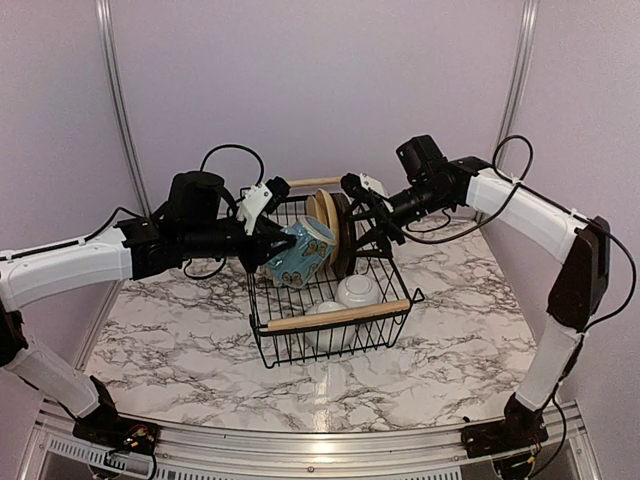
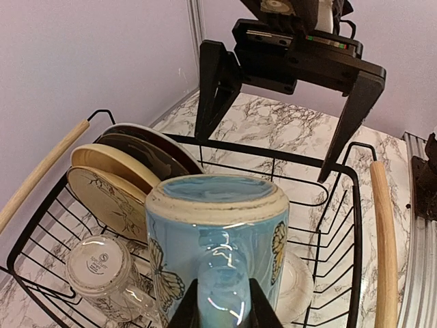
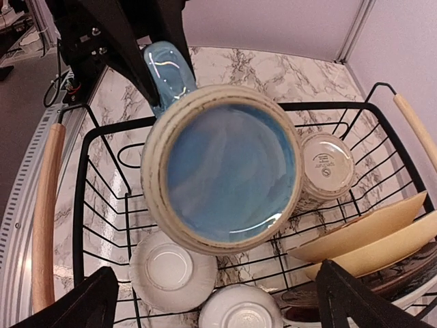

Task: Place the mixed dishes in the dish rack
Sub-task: Pass from the left arm to the right

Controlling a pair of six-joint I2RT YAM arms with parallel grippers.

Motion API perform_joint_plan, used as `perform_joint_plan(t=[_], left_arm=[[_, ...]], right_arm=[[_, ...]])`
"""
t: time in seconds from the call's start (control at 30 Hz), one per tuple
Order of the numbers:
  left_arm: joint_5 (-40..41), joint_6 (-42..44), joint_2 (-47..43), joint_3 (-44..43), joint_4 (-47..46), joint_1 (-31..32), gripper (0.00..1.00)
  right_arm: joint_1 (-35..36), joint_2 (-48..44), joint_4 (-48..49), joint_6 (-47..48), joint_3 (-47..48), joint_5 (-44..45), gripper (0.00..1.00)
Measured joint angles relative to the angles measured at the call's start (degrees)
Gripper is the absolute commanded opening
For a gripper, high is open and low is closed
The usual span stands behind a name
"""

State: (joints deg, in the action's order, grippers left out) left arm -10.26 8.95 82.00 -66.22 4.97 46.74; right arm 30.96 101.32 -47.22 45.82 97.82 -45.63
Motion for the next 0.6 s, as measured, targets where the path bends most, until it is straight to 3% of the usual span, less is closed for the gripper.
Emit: perform_joint_plan(t=[0.37,0.6], left_arm=[[-4.3,4.6,-2.2,1.7,-0.8,-0.3,0.0],[-4.8,6.6,-2.2,1.8,-0.9,-0.3,0.0]], right_arm=[[2.4,9.1,-1.9,-4.9,11.5,-6.5,0.99],[3.9,13.2,-9.4,-1.3,17.6,-9.5,0.98]])
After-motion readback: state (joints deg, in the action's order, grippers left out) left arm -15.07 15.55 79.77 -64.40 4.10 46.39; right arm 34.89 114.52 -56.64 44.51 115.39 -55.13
